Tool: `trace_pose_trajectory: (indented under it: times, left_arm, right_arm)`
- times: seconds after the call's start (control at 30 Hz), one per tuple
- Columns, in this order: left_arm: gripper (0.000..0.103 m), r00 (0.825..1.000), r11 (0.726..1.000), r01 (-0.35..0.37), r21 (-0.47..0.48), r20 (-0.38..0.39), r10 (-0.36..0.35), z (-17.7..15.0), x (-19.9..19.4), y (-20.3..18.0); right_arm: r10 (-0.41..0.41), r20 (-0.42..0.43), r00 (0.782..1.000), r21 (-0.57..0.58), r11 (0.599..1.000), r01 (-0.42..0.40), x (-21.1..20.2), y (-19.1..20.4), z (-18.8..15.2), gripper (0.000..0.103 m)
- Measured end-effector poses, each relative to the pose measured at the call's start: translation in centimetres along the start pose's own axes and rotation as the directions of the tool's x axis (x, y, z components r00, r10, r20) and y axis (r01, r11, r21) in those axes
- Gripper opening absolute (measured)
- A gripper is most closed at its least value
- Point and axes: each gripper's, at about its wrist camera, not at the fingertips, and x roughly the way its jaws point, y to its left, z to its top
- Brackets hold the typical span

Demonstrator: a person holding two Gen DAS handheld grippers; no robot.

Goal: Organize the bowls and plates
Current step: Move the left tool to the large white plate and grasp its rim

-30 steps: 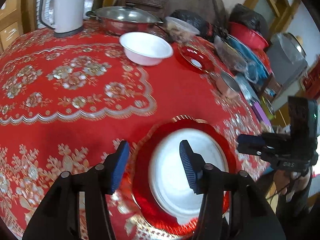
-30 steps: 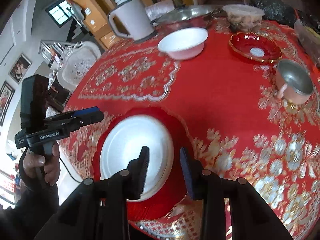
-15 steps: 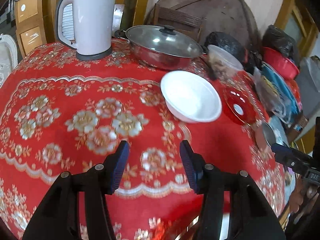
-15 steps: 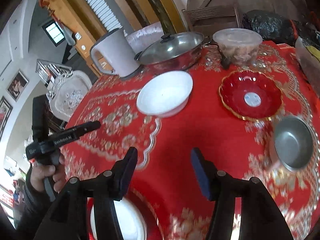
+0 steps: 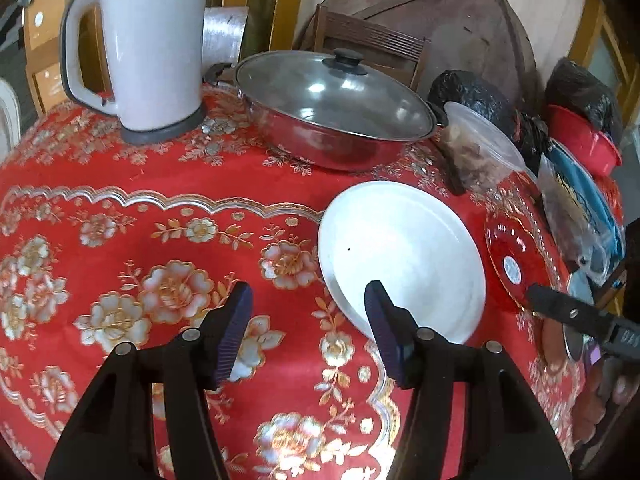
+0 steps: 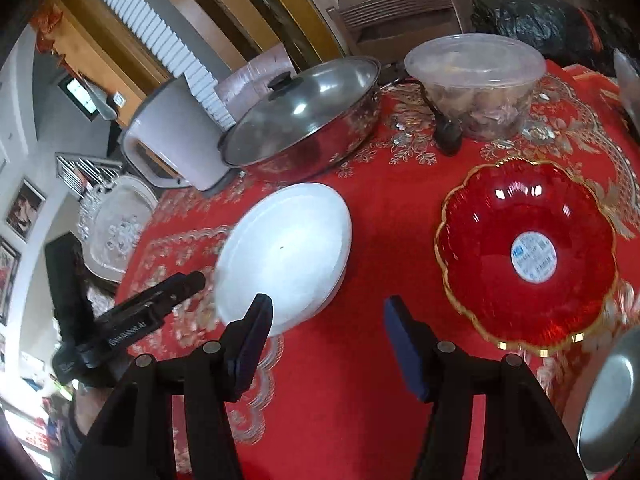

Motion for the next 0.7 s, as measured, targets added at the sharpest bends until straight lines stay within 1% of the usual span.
trace_pose_trajectory:
  times: [0.1, 0.2, 0.33, 0.4, 0.47, 0.53, 0.6, 0.7]
  left_arm:
    - [0.057, 1.000, 1.000, -0.006, -0.011, -0.015, 0.006, 0.2, 1.1, 0.1]
    - [0.057, 0.999, 1.000, 0.005, -0.001, -0.034, -0.005, 0.3, 2.2, -0.2]
    - [0.057, 0.999, 1.000, 0.023, 0.012, -0.048, -0.022, 0.2, 3.3, -0.7]
    - [0.057, 0.999, 0.999, 0.026, 0.020, -0.047, -0.025, 0.2, 3.7, -1.0]
    - [0.057, 0.999, 1.000, 0.021, 0.023, -0.046, -0.020, 0.3, 3.9, -1.1]
    - [0.057, 0.999, 1.000, 0.012, 0.026, -0.037, -0.011, 0.3, 3.9, -1.1]
    - [0.057, 0.999, 1.000, 0.007, 0.026, -0.035, -0.006, 0.3, 4.0, -1.1]
    - [0.056, 0.999, 0.999, -0.006, 0.040, -0.039, 0.008, 0.2, 4.4, -1.4]
  right_arm:
    - [-0.031, -0.005, 1.000, -0.044, 0.999, 0.031, 1.3, 0.5, 0.4, 0.060]
    - [-0.045, -0.003, 0.999, -0.054, 0.998, 0.044, 2.5, 0.7, 0.9, 0.060]
    - [-0.091, -0.012, 0.996, -0.062, 0.994, 0.090, 4.1, 0.8, 1.2, 0.059]
    - [-0.105, -0.014, 0.994, -0.064, 0.993, 0.104, 4.7, 0.7, 1.3, 0.054]
    - [-0.115, -0.015, 0.993, -0.065, 0.991, 0.114, 5.1, 0.6, 1.4, 0.044]
    - [-0.126, -0.010, 0.992, -0.072, 0.990, 0.125, 5.4, 0.6, 1.3, 0.039]
    - [-0.137, -0.004, 0.991, -0.080, 0.987, 0.137, 5.5, 0.7, 1.3, 0.032]
    - [-0.134, -0.006, 0.991, -0.085, 0.987, 0.133, 5.8, 0.7, 1.3, 0.029]
